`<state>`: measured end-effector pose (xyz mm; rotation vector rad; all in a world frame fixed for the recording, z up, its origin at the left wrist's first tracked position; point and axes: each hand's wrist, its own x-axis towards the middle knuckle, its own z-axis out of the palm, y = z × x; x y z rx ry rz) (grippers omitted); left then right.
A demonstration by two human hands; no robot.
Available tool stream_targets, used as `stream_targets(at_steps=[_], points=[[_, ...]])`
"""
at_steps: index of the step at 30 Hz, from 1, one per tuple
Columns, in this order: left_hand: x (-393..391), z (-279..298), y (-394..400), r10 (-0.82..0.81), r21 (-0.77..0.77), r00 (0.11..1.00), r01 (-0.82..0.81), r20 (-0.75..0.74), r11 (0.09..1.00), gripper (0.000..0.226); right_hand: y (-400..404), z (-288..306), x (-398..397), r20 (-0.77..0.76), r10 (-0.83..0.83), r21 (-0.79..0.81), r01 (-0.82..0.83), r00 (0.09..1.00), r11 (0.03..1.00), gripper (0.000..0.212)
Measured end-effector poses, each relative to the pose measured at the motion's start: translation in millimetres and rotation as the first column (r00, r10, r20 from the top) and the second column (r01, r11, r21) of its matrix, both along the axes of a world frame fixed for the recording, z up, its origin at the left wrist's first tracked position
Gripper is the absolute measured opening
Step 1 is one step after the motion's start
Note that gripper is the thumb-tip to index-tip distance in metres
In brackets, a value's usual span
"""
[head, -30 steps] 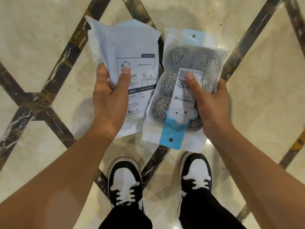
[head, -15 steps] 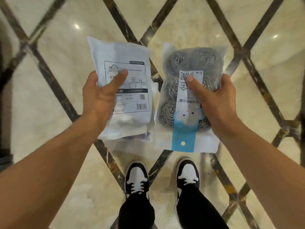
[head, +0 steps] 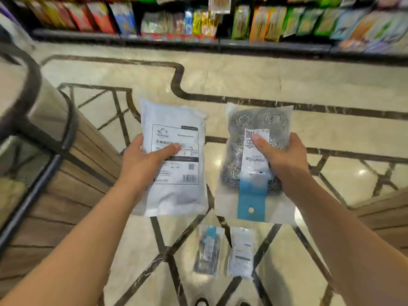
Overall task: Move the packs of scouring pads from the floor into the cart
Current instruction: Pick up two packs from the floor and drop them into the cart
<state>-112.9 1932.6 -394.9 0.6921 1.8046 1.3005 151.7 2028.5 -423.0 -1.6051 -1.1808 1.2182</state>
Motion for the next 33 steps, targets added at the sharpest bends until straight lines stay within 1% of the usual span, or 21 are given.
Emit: stream_targets(at_steps=[1,4,5,6,8,9,10,12,14,15,16,18,20,21,24,27,30,31,33], points=[[-4,41,-1,0.005,0.019,1.0,-0.005,-0.01,1.0,0.048,1,42,-8,-0.019,0.006,0.036,-0.006,1.0,0.999,0.085],[-15,153,-11,0.034,0.093,0.999,-0.032,-0.026,0.995,0.047,0,156,-22,-0.03,0.025,0.161,-0.02,0.999,0.987,0.07],[-19,184,-17,0.039,0.117,0.999,-0.034,-0.035,0.993,0.045,-1,189,-26,-0.033,0.037,0.179,-0.03,0.999,0.983,0.072],[-21,213,-23,0.046,0.137,0.998,-0.038,-0.05,0.99,0.044,-3,220,-29,-0.035,0.055,0.193,-0.048,0.998,0.98,0.08],[-27,263,-40,0.072,0.195,0.995,-0.058,-0.065,0.979,0.04,-6,272,-38,-0.045,0.101,0.235,-0.088,0.994,0.968,0.103],[-29,284,-48,0.084,0.22,0.994,-0.067,-0.067,0.973,0.039,-5,292,-42,-0.061,0.141,0.259,-0.121,0.988,0.958,0.11],[-32,300,-56,0.098,0.234,0.993,-0.079,-0.069,0.969,0.038,-6,309,-46,-0.081,0.191,0.286,-0.161,0.978,0.944,0.112],[-39,325,-76,0.138,0.264,0.988,-0.117,-0.065,0.957,0.041,-18,342,-57,-0.086,0.278,0.341,-0.234,0.957,0.911,0.102],[-46,341,-97,0.183,0.3,0.982,-0.161,-0.045,0.94,0.043,-28,361,-71,-0.075,0.365,0.385,-0.31,0.928,0.869,0.087],[-49,347,-110,0.204,0.308,0.978,-0.182,-0.04,0.934,0.041,-34,368,-79,-0.066,0.401,0.392,-0.346,0.914,0.852,0.084],[-51,352,-124,0.232,0.314,0.972,-0.21,-0.034,0.926,0.039,-40,371,-89,-0.065,0.443,0.393,-0.385,0.894,0.835,0.086],[-56,360,-157,0.313,0.323,0.949,-0.288,-0.026,0.901,0.036,-54,377,-112,-0.085,0.518,0.382,-0.452,0.851,0.806,0.096],[-62,367,-192,0.412,0.331,0.911,-0.383,-0.021,0.862,0.038,-68,375,-137,-0.098,0.595,0.38,-0.523,0.797,0.763,0.106],[-63,369,-211,0.453,0.33,0.892,-0.423,-0.015,0.844,0.039,-78,374,-150,-0.106,0.637,0.376,-0.562,0.764,0.737,0.107],[-62,374,-273,0.586,0.324,0.81,-0.554,-0.005,0.767,0.036,-110,371,-191,-0.112,0.735,0.353,-0.664,0.669,0.659,0.101],[-51,378,-335,0.697,0.342,0.717,-0.656,0.004,0.673,0.033,-151,367,-232,-0.118,0.813,0.33,-0.75,0.57,0.573,0.084],[-37,380,-398,0.795,0.361,0.607,-0.743,0.01,0.563,0.033,-207,369,-267,-0.106,0.883,0.329,-0.821,0.458,0.466,0.093],[-33,381,-418,0.822,0.371,0.57,-0.765,0.009,0.526,0.033,-228,371,-277,-0.103,0.906,0.336,-0.843,0.41,0.42,0.086],[-24,383,-461,0.862,0.377,0.507,-0.799,0.002,0.469,0.037,-275,374,-291,-0.092,0.942,0.356,-0.873,0.322,0.333,0.064]])
